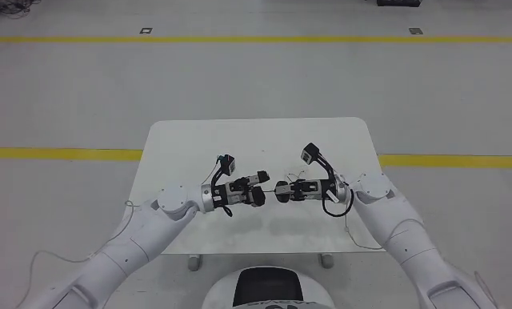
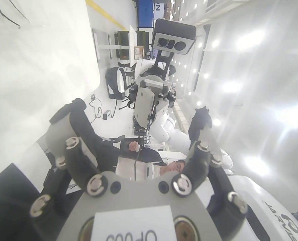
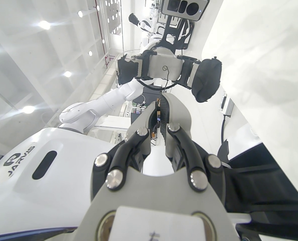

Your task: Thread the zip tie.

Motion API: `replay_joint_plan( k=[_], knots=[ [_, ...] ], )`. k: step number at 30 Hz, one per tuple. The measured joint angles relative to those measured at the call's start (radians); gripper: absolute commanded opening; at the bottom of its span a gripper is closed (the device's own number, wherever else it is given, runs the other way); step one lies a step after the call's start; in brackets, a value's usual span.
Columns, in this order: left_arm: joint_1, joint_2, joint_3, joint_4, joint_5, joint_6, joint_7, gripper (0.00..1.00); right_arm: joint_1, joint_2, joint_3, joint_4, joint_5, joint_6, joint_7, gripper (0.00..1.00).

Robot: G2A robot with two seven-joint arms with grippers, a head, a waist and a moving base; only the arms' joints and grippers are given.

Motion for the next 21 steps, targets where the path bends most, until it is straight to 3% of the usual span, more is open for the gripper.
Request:
replay_joint_plan(
  k=[21],
  knots=[
    [0.008, -0.010, -0.020, 0.008, 0.008, 0.009, -0.016, 0.90, -0.010, 0.002, 0.011, -0.015, -0.004, 0.000, 0.003, 0.00]
  ],
)
